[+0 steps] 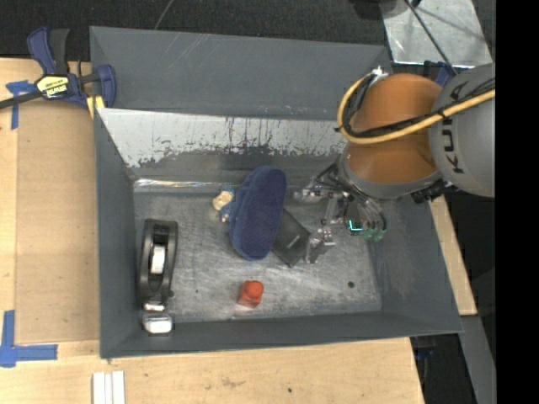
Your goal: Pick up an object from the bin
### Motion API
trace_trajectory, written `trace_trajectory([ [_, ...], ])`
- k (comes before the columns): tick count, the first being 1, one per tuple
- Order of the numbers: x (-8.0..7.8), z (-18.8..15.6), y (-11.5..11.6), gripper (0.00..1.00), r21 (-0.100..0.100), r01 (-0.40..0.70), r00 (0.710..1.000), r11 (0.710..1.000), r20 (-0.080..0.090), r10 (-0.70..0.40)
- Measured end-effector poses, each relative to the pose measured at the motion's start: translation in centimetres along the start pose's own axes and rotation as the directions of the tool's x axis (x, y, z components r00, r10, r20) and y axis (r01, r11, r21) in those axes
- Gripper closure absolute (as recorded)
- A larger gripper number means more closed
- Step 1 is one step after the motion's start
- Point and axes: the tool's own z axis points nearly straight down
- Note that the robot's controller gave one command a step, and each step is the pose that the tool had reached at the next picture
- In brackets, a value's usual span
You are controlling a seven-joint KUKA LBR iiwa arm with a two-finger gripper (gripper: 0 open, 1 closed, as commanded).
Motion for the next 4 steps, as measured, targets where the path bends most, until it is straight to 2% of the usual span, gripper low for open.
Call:
trace_trajectory([
  [1,-1.71,8.12,-0.12,0.0,-0.001,-0.149,0.989,0.989,0.005,0.149],
  [2,-2.42,7.46,-0.17,1.0,-0.003,-0.148,0.988,0.989,0.031,0.148],
  [3,-1.92,7.88,-0.12,0.0,-0.001,-0.147,0.989,0.989,0.012,0.147],
  [4,-2.29,7.54,-0.11,1.0,-0.003,-0.147,0.989,0.989,0.026,0.147],
])
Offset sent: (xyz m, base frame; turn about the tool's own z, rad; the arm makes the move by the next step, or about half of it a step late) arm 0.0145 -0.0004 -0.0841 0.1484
